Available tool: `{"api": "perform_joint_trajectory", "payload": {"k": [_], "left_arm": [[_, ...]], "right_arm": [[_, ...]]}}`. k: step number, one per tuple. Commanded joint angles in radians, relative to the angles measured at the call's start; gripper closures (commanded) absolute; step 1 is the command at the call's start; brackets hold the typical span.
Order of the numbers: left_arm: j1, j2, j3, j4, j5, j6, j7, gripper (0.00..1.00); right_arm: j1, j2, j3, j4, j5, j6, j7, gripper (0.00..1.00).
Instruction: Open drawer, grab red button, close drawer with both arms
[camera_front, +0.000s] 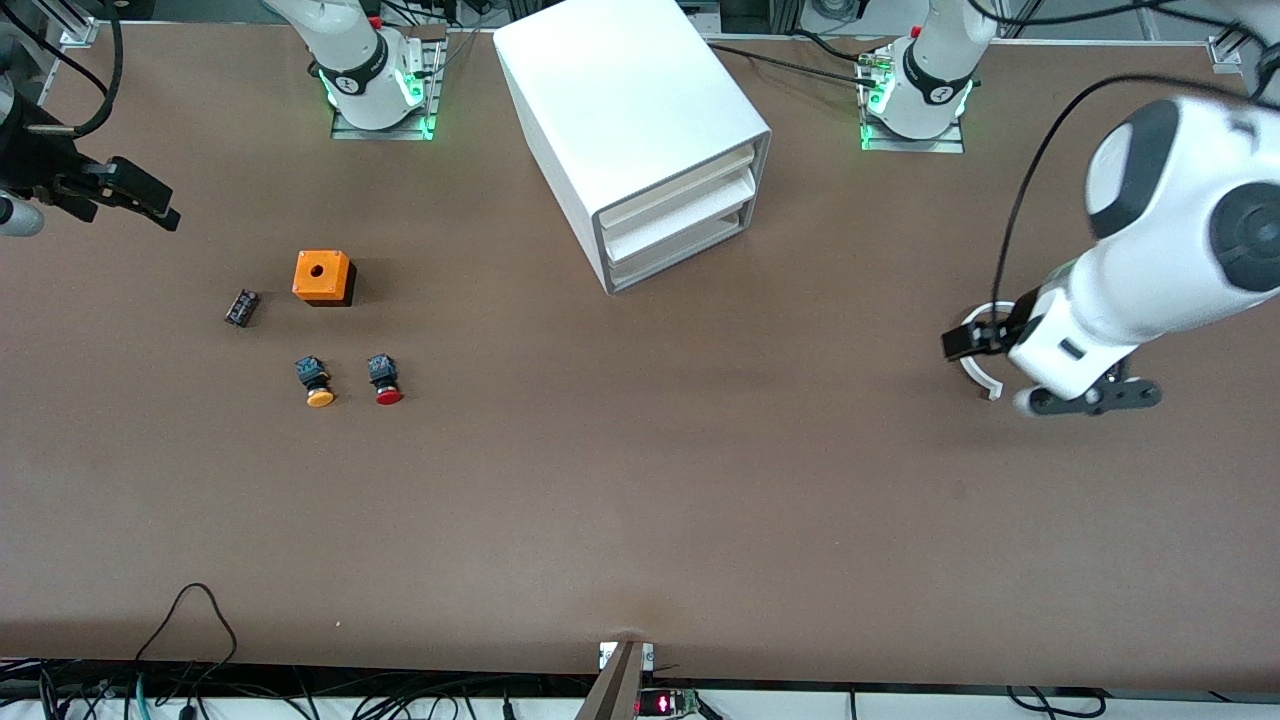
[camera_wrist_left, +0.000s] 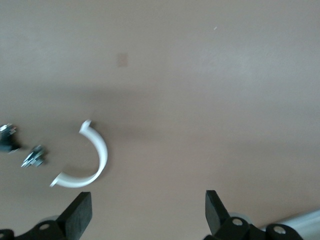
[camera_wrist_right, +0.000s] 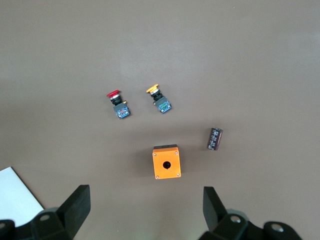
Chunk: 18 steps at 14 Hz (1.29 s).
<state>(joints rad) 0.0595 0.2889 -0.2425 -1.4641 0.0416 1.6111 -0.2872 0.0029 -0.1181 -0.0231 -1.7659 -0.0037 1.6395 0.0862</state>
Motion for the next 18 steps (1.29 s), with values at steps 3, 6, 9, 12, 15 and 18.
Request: {"api": "perform_joint_trajectory", "payload": {"k": [3, 6, 9, 12, 15, 18], "left_arm": [[0.034, -0.137, -0.014, -0.044, -0.019, -0.128, 0.042, 0.00], [0.039, -0.264, 0.034, -0.189, -0.022, -0.085, 0.118, 0.00], [0.011, -0.327, 0.126, -0.287, -0.041, -0.014, 0.164, 0.00], [0.014, -0.341, 0.146, -0.289, -0.040, 0.007, 0.229, 0.00], [0.046, -0.287, 0.144, -0.232, -0.042, -0.002, 0.287, 0.00], [0.090, -0.295, 0.144, -0.232, -0.093, -0.040, 0.273, 0.00]], "right_arm": [[0.002, -0.020, 0.000, -0.010, 0.002, 0.016, -0.008, 0.00], [0.000, -0.037, -0.006, -0.018, -0.001, -0.004, -0.026, 0.00], [0.000, -0.043, -0.028, -0.027, -0.001, -0.010, -0.091, 0.00], [0.000, -0.057, -0.020, -0.029, -0.002, -0.009, -0.091, 0.00], [0.002, -0.100, -0.017, -0.075, -0.002, -0.007, -0.109, 0.00], [0.000, -0.120, -0.021, -0.104, 0.001, -0.006, -0.105, 0.00]]}}
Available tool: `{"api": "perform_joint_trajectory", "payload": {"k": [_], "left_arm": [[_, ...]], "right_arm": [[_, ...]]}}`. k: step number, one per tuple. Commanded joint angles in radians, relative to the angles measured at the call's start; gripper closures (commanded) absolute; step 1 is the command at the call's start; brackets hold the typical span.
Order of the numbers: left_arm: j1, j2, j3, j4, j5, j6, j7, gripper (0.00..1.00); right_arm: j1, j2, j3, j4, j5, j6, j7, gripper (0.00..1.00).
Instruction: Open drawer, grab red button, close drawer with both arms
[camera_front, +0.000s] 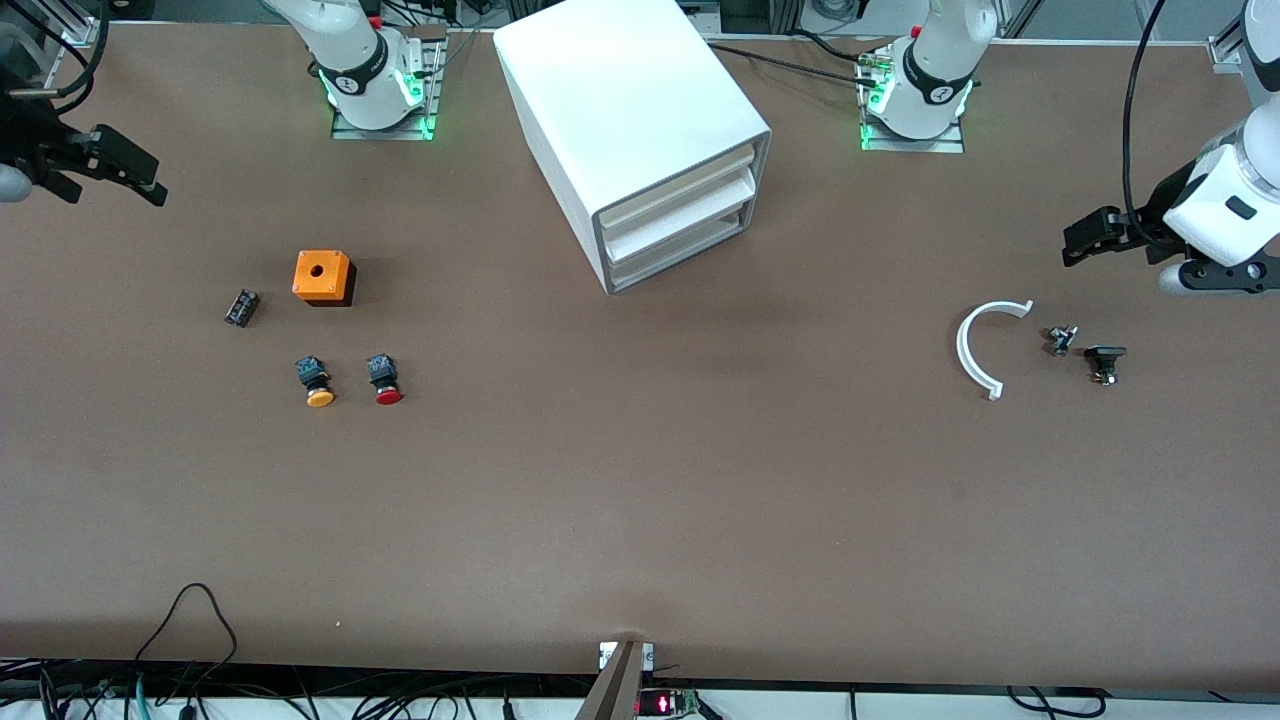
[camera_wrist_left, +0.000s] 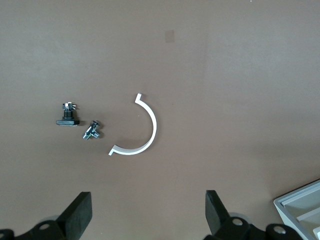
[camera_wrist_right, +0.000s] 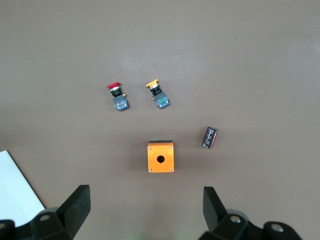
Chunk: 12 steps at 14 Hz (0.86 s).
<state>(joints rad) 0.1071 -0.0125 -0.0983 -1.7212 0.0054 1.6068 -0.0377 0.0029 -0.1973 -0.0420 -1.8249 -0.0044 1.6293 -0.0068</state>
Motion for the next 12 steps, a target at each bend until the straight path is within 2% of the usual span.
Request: {"api": "perform_joint_trajectory", "payload": {"k": [1, 12], "left_arm": [[0.080, 0.003, -0.001, 0.025, -0.077, -0.050, 0.025, 0.00], [0.075, 0.002, -0.023, 0.028, -0.061, -0.044, 0.024, 0.00]], "right_arm": [[0.000, -0.048, -0.006, -0.047, 0.003, 0.001, -0.013, 0.00], [0.000, -0.059, -0.006, -0.057, 0.003, 0.011, -0.012, 0.00]]}}
